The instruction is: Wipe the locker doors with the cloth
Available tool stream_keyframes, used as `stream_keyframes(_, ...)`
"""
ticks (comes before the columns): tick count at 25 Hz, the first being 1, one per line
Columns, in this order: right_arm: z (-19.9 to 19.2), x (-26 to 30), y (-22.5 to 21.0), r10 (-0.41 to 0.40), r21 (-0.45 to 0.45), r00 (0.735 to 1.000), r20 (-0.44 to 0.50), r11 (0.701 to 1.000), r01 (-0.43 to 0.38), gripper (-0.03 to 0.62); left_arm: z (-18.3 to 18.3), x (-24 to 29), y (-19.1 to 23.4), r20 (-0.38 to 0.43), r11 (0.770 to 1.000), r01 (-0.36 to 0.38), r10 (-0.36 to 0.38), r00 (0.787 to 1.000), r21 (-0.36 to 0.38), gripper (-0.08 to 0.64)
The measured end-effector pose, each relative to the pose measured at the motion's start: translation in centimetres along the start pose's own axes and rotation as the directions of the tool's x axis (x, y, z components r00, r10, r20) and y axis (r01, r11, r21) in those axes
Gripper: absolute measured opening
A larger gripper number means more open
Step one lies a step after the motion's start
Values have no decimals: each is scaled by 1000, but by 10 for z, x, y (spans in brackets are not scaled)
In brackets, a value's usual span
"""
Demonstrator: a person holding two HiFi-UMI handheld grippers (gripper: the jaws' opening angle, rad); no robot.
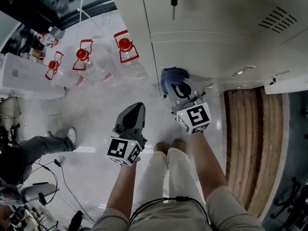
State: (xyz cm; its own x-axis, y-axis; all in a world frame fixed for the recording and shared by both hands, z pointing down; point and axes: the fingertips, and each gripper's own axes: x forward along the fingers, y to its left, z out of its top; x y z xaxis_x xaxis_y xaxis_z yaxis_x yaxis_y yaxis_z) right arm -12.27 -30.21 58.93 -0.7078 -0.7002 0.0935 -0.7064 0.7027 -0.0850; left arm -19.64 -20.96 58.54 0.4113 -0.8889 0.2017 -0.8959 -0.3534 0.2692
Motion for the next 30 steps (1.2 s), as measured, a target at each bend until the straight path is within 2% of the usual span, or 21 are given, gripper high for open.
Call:
stream_keyframes(4,-7,0,-1,-4,27,1000,-5,1000,5,55,-2,-3,2,4,1000,-5,5,1000,3,-2)
stream_keyframes(10,-9,-1,-1,-5,13,1000,-2,1000,5,54,-4,-7,1,11,1000,-16,16,1000,3,-2)
stream_keyframes(19,-21,-7,2,8,25,996,-92,1000,-6,57,-8,-17,-5,-6,999,-22,23,1000,29,-2)
stream_keyframes(24,-22,-23,4,23,35,992,-124,999,-19,57,2,-19,-13,7,999,-14,14,1000,33,-2)
stream_keyframes(30,-2,-54,10,35,26,993,-115,999,-32,60,26,-23,-25,31,999,-5,4,1000,35,-2)
